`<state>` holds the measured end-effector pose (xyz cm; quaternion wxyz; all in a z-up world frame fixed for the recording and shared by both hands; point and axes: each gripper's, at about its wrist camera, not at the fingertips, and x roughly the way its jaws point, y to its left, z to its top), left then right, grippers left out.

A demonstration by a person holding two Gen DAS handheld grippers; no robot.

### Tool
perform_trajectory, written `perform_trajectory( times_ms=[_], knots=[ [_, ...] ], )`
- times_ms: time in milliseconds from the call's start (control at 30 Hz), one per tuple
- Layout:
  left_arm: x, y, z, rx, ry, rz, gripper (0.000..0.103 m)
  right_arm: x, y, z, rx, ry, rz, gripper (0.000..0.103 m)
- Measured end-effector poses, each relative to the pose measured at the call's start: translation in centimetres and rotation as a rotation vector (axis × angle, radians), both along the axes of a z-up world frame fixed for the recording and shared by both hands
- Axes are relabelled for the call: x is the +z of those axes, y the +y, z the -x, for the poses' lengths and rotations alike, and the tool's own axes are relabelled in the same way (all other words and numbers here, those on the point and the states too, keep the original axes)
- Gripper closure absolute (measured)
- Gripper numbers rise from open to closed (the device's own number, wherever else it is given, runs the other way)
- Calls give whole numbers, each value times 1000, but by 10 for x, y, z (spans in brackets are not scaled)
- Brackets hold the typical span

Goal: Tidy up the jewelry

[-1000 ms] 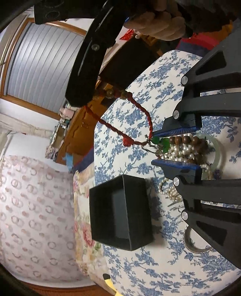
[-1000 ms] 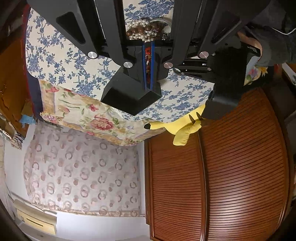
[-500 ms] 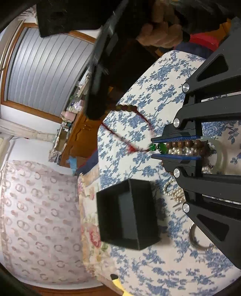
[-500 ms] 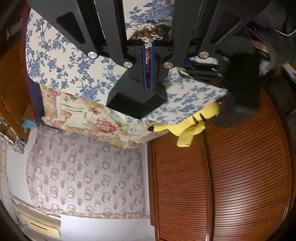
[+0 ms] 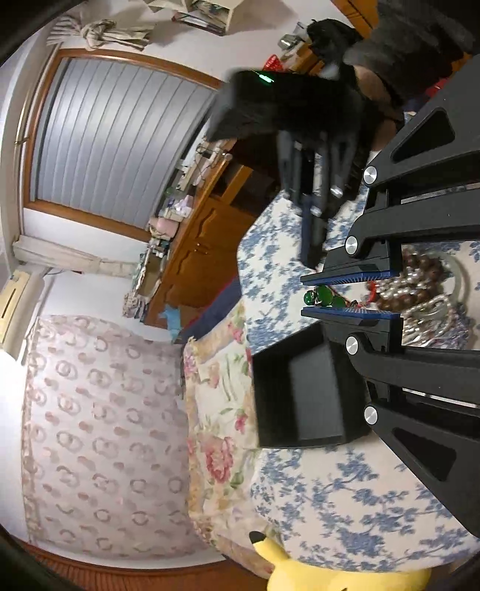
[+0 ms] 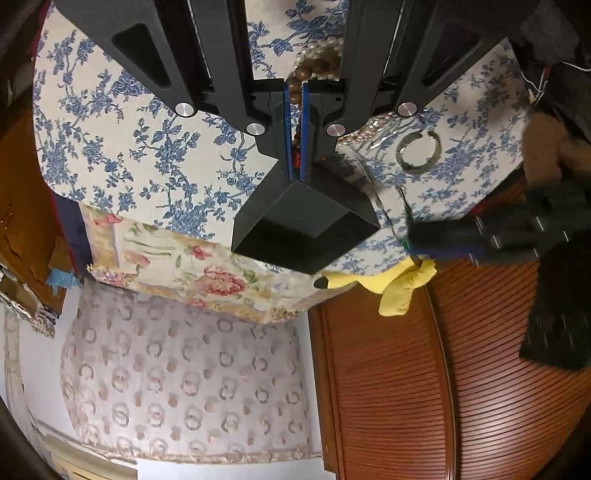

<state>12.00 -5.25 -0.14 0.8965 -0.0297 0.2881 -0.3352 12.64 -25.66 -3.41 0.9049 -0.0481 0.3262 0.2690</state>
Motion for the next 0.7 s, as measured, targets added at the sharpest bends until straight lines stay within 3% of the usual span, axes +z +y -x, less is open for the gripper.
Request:
perform_trajectory(
  times_ms=[133, 333, 500, 633, 700],
  knots=[
    [13, 2, -14, 11, -22, -5, 93, -4, -2, -11, -2, 8, -24, 98],
    [18, 5, -40, 49, -24, -33, 93, 18, -5, -22, 12, -34, -79, 98],
    [4, 9, -71, 88, 7, -71, 93, 35, 0, -40, 15, -70, -96, 98],
    [-21, 12, -91, 123, 67, -108, 92, 30, 10, -65, 19, -57, -102, 98],
    [-30, 16, -94, 141, 79, -118, 82, 21, 16, -77, 20, -32, -103, 98]
  ],
)
